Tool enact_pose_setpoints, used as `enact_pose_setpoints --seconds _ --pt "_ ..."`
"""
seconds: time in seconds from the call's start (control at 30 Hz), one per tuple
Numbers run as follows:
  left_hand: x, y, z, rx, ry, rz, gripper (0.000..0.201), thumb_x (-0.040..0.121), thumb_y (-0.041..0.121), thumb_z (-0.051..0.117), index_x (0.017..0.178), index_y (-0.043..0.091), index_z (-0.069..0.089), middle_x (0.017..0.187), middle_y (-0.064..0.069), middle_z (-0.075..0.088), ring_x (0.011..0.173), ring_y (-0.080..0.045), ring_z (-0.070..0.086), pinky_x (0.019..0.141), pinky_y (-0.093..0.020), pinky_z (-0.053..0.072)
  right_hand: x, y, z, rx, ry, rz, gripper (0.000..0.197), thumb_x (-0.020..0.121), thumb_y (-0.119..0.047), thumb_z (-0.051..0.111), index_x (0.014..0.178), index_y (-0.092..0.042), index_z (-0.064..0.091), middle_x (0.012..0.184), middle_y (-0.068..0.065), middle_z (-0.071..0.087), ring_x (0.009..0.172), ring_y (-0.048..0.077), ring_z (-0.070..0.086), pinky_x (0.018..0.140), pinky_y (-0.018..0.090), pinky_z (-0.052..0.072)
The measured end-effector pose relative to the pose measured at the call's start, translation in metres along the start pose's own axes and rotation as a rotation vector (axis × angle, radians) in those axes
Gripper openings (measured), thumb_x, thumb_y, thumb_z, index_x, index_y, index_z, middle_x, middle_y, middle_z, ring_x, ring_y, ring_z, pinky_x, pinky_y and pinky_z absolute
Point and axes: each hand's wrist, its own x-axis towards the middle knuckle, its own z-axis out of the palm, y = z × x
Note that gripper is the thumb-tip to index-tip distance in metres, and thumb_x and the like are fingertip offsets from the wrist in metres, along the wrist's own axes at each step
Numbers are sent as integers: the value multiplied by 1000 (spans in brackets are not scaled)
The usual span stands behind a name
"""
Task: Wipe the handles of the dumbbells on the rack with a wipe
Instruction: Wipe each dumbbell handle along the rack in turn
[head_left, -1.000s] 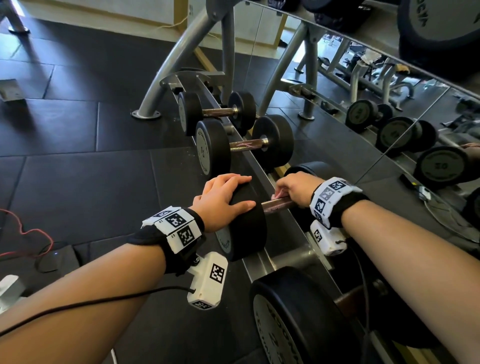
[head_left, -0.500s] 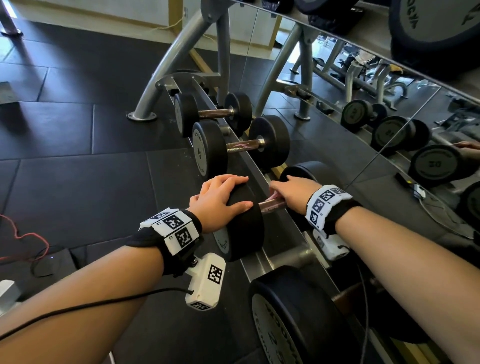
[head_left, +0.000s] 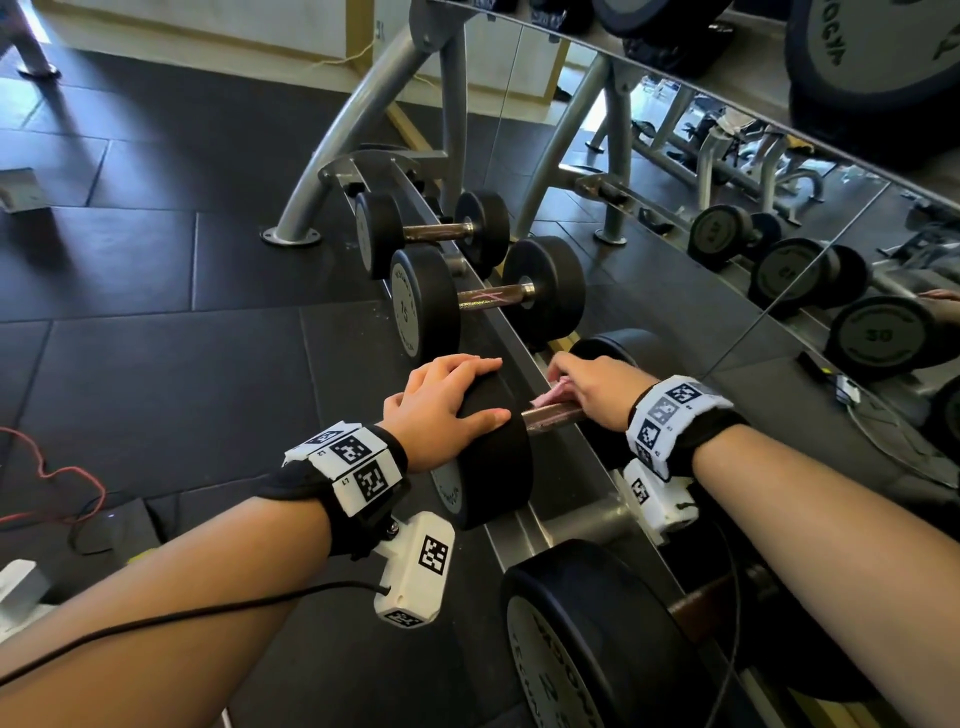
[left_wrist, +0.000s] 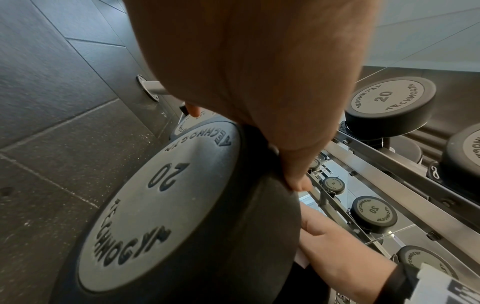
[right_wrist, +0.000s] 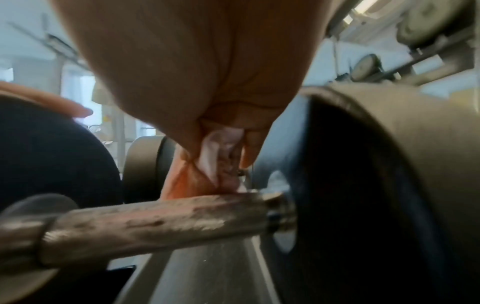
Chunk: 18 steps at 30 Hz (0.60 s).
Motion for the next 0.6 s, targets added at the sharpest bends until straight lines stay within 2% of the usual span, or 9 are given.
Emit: enact_pose_setpoints --seconds 0.07,0.13,0.2,0.27,0.33,0.43,0.5,0.6 --pt "1 -1 0 -3 5 0 61 94 51 55 148 48 27 155 14 22 145 -16 13 115 -54 14 -2 -1 -2 -113 -26 28 21 96 -15 53 116 -18 49 88 -11 61 66 5 50 62 23 36" --pt "1 -2 1 -2 7 -2 62 94 51 55 148 48 26 155 14 22 145 -16 13 115 -54 14 0 -13 3 -108 -40 36 22 98 -20 51 120 -19 54 108 5 67 81 19 56 75 31 43" --pt "1 -3 3 5 16 -2 65 94 52 55 149 49 23 155 15 22 145 -16 12 115 -53 13 2 -30 11 -10 -68 -28 29 101 -19 48 128 -19 59 122 9 65 103 25 61 90 33 46" --pt "1 -3 4 10 28 -2 67 93 52 55 150 49 19 154 15 22 144 -15 13 115 -50 14 1 -43 16 78 -92 -100 31 102 -16 46 129 -17 61 125 10 65 115 27 60 97 33 43" --pt "2 -3 4 11 27 -7 70 93 53 55 151 50 16 154 16 22 145 -15 12 114 -49 13 -1 -46 15 148 -111 -119 31 102 -16 45 127 -17 62 124 10 65 116 26 60 98 31 43" --pt "3 -5 2 16 7 -22 76 92 56 55 151 51 7 156 15 21 146 -15 11 115 -49 12 -5 -35 10 208 -116 -101 32 102 -13 46 130 -18 62 126 5 65 118 19 59 99 24 42" --pt "4 -6 2 10 -1 -30 80 91 57 55 152 51 2 157 15 20 147 -15 10 115 -50 12 -6 -24 6 155 -95 -40 36 102 -10 46 132 -20 61 129 6 63 121 22 58 106 31 42" --pt "5 -7 2 -4 -10 -31 83 91 56 56 152 50 0 158 14 19 147 -15 10 115 -51 12 -4 -12 5 31 -57 58 40 98 -7 49 134 -22 60 128 11 63 117 27 58 105 38 43"
